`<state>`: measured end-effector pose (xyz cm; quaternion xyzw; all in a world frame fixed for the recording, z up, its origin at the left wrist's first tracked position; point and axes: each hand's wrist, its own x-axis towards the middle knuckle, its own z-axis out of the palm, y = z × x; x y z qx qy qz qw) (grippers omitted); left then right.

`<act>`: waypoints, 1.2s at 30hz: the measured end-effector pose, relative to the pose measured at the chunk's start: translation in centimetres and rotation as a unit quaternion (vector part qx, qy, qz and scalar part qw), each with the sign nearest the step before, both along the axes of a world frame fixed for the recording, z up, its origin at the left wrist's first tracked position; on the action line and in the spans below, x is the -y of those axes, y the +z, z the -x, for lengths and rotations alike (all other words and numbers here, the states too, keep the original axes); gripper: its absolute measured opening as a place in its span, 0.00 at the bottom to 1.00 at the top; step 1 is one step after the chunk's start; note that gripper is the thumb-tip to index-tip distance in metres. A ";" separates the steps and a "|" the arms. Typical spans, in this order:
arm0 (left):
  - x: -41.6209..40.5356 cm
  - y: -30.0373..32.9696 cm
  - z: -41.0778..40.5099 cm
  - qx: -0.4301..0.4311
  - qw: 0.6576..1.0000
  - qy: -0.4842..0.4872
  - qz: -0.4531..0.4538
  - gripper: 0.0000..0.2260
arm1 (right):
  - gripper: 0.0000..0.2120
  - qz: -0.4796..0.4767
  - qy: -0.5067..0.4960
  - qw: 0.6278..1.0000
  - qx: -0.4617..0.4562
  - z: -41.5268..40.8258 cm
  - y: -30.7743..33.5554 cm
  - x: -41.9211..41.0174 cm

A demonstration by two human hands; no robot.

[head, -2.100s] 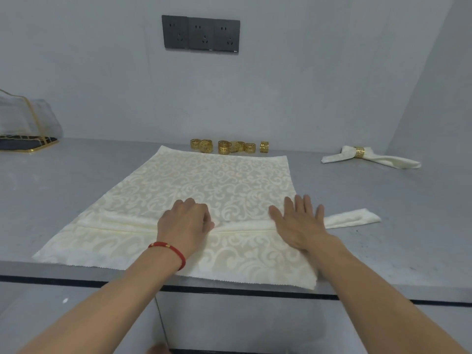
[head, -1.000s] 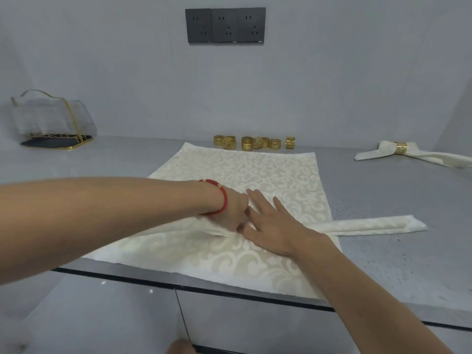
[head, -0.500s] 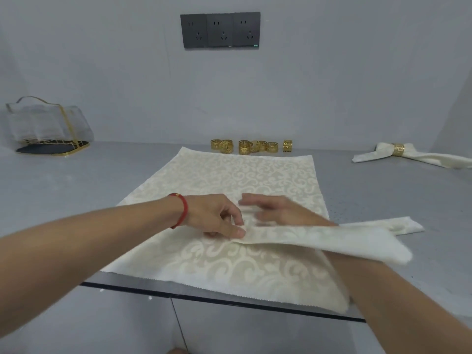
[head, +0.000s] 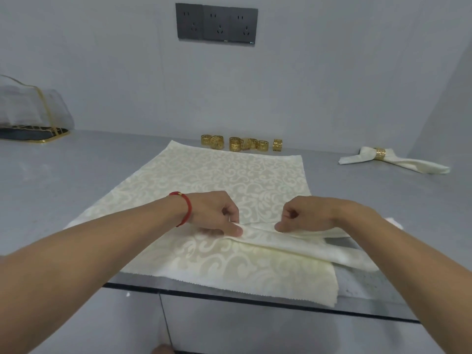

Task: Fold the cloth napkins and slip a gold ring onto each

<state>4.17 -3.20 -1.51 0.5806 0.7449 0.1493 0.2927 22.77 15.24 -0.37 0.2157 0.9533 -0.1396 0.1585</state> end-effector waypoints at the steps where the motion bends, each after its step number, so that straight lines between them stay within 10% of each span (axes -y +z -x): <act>1: 0.0 0.0 0.0 0.002 1.000 0.001 0.000 0.11 | 0.20 -0.010 0.003 1.000 0.013 0.4 0.2 0.1; 17: -0.5 0.1 -0.6 0.020 0.999 0.034 0.028 0.11 | 0.05 -0.216 0.035 0.975 0.018 1.1 0.8 3.8; 23: -0.5 0.5 -0.7 0.022 0.998 0.034 0.038 0.14 | 0.09 0.190 -0.085 0.978 0.031 -0.3 5.3 2.5; 36: -1.9 2.5 0.0 0.005 0.988 0.005 0.155 0.08 | 0.07 0.144 -0.015 0.984 -0.108 -0.4 1.4 1.1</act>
